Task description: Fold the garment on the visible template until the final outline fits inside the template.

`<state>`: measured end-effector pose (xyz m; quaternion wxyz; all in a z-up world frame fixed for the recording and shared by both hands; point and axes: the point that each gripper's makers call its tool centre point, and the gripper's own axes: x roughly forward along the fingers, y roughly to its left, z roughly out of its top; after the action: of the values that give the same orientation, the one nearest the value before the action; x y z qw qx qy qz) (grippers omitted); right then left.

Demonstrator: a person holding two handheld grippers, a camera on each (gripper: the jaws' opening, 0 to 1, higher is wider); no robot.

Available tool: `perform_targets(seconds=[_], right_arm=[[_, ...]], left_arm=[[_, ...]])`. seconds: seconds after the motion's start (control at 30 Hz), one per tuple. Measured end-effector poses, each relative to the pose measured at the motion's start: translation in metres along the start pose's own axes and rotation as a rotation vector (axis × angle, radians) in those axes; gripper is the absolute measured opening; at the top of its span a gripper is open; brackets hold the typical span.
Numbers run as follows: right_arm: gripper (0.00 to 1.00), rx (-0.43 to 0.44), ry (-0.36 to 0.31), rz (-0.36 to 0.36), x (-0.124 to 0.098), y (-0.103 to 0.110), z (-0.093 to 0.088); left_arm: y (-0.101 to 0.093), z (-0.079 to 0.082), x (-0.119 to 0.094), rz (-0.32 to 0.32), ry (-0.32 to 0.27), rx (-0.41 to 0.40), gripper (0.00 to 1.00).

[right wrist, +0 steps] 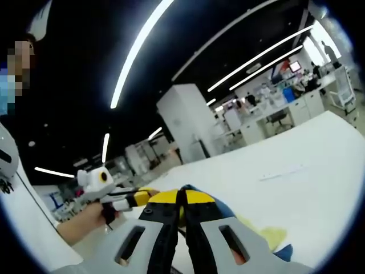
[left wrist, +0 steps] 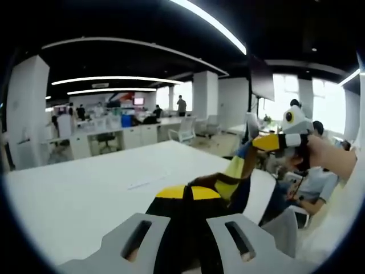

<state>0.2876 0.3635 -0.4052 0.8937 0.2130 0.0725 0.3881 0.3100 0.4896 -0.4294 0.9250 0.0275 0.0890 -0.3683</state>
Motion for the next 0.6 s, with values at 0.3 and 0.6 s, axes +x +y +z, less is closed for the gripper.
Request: perform_targets(seconds=[0.3,0.6], right_arm=[[0.03,-0.032,-0.043,0.013,-0.002,0.017,0.017],[0.03,-0.077,-0.089,0.039,-0.006,0.033,0.041]], left_arm=[[-0.005,0.023,-0.014,-0.001,-0.044,0.028,0.0],[-0.014,0.054,-0.023,-0.013,-0.103,0.066,0.0]])
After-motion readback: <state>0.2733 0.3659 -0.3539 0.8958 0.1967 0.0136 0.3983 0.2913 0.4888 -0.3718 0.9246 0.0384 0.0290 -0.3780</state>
